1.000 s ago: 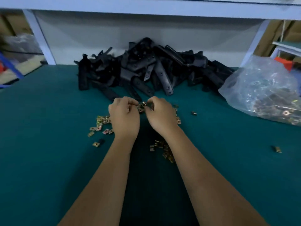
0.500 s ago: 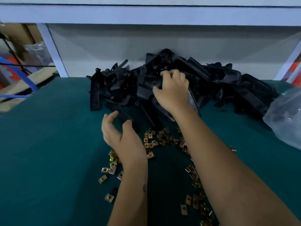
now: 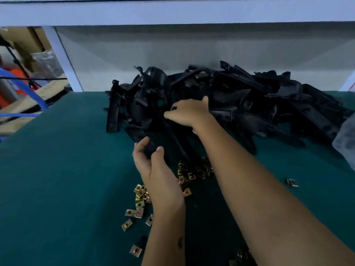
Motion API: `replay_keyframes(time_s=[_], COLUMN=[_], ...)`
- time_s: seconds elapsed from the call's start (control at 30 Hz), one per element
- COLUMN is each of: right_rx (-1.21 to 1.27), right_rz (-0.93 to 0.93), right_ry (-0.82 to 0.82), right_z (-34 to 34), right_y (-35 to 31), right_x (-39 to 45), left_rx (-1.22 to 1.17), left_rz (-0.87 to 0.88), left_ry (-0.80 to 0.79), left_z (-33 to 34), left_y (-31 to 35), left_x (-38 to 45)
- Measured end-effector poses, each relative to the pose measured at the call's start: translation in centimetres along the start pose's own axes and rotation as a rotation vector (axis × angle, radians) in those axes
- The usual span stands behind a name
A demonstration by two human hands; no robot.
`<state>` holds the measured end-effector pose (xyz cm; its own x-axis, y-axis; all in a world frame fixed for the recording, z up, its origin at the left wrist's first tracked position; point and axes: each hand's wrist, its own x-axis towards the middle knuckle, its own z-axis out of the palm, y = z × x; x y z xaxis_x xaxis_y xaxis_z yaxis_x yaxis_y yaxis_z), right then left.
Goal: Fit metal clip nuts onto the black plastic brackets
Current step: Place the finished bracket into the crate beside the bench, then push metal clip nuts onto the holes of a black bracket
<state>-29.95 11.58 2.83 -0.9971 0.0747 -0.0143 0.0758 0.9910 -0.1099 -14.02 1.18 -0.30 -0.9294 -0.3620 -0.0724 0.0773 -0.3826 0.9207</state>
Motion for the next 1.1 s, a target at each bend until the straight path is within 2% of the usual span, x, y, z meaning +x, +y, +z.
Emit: replay_keyframes(time_s=[0.1,0.17,0.23,0.33,0.37,0.4,0.47,0.5,0.57,0.67,0.83,0.93,1.0,1.1], right_rx=[-0.005,0.064,0.229,0.233,0.201,0.198,0.392,0.537,0.592,0.452,0.757,0.630,0.509,0.452], right_rz=[-0.070,-0.087,-0.137,-0.128,-0.049,0.078,0.368,0.443,0.441,0.377,0.312,0.209,0.204,0.224], right_ry=[-0.164,-0.185,0.030,0.613,0.706,0.721,0.544,0.423,0.224,0.102,-0.110,-0.035,0.065,0.334], right_z=[-0.8,-1.5,-2.6,-4.7,-5.0,-5.0,-4.2,-3.3,-1.5,-0.4,-1.5,-1.5,-1.2,-0.7], right_y=[0.6,1.3,2.8,6.7,8.6,10.7,14.4,15.7,16.8,16.1,14.8,13.7,12.8,11.0], right_x=[-2.3,-4.0,-5.5,-6.1,-5.7,-5.2,-5.2,-5.2,-5.5,-5.8,-7.3,-9.0,-10.4,-13.4], left_rx=[0.049,0.096,0.126,0.170,0.191,0.211,0.240,0.245,0.241,0.241,0.310,0.542,0.722,0.878], left_rz=[-0.002,-0.006,-0.007,-0.002,0.002,0.006,0.006,0.000,-0.015,-0.009,0.036,0.139,0.245,0.326], left_ry=[-0.015,-0.021,-0.028,-0.034,-0.033,-0.029,-0.022,-0.021,-0.017,-0.019,-0.088,-0.189,-0.244,-0.261], left_z=[0.0,-0.2,-0.1,-0.2,-0.2,-0.2,-0.2,-0.2,-0.2,-0.2,0.0,-0.1,0.0,-0.2], left_y=[-0.2,-0.4,-0.6,-0.6,-0.6,-0.6,-0.6,-0.6,-0.7,-1.0,-1.5,-1.7,-1.8,-1.9], left_x=[0.0,0.1,0.0,0.1,0.0,0.0,-0.1,-0.1,0.0,0.0,-0.1,-0.4,-0.4,-0.8])
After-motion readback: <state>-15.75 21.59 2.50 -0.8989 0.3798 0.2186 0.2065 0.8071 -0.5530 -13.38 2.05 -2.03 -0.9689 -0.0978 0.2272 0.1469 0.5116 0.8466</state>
